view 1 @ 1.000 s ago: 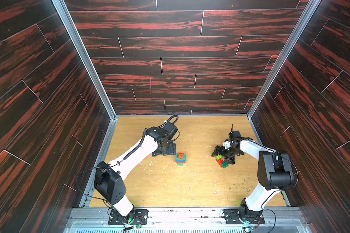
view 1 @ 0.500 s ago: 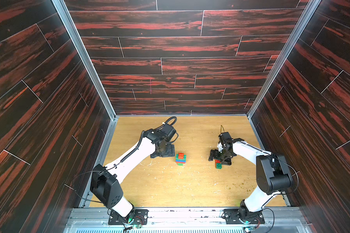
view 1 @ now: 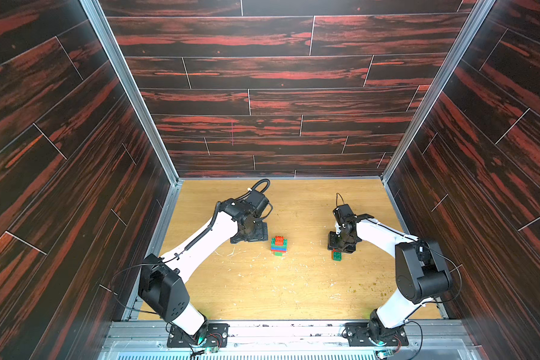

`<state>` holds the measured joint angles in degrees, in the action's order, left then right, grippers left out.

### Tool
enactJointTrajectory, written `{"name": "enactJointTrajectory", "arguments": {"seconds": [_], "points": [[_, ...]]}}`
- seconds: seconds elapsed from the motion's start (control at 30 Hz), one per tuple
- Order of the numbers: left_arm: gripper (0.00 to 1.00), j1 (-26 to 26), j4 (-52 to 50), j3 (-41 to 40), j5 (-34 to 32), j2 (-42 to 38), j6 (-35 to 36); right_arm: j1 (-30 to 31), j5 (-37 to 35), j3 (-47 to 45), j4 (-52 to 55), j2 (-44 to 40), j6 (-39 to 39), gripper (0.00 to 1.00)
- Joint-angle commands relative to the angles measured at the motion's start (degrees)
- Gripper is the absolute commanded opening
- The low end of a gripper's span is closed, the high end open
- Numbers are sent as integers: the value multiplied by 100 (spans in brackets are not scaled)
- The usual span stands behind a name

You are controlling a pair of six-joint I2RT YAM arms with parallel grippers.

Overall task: Assemble a carrot with lego
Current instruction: Pick up the lego brick from the center of the board.

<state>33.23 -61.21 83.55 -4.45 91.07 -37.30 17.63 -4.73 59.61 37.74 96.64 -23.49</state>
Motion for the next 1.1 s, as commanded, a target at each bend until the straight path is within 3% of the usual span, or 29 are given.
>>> {"name": "enactJointTrajectory", "arguments": {"seconds": [0.0, 0.8, 1.07], "points": [[89, -54, -52, -49, 14, -222, 82, 4, 78, 113, 32, 160, 157, 51], [89, -150, -54, -17, -30, -244, 131, -23, 78, 228, -39, 478, 195, 44], [89, -155, -66, -40, -39, -285, 135, -23, 69, 194, -56, 478, 221, 36]]}}
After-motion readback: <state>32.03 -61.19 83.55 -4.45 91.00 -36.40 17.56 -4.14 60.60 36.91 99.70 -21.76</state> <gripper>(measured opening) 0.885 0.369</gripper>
